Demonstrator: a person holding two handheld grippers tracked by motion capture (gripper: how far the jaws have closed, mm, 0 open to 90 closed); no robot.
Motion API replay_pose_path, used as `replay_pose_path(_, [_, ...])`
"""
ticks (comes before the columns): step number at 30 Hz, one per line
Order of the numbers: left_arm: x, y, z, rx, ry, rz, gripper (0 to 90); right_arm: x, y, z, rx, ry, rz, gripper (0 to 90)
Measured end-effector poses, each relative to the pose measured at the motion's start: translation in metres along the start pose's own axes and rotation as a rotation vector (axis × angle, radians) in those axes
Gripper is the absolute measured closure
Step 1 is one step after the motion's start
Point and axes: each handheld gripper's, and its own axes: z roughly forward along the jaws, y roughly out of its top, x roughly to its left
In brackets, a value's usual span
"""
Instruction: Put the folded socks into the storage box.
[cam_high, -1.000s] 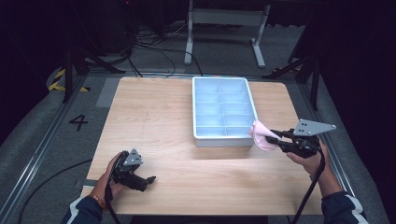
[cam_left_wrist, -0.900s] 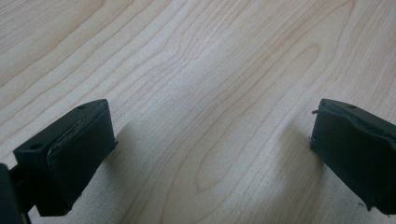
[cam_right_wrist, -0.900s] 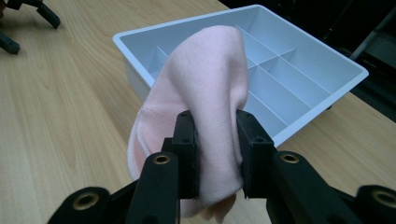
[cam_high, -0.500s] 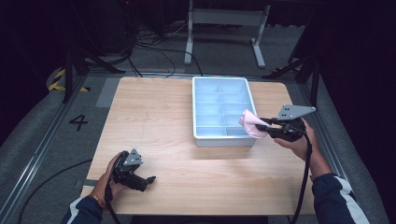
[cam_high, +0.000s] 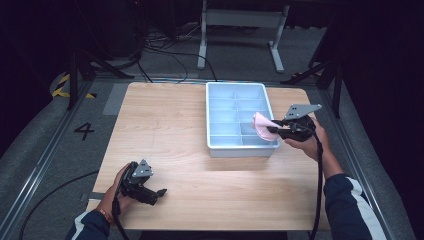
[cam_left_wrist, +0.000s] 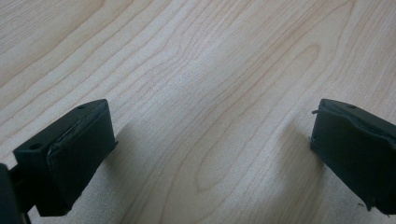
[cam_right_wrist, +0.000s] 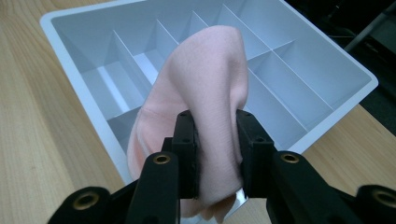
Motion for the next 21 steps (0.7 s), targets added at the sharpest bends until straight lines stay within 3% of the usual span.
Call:
replay_pose_path(8, [0.0,0.0,0.0,0.0,0.0,0.0,0.0,-0.011,-0.002,0.018,0.039,0.0,0.019,72.3])
replay_pose_path(21, [0.0,0.0,0.0,0.0,0.0,0.0,0.0,-0.017,0.005,0.054,0.149,0.015,-0.024,72.3])
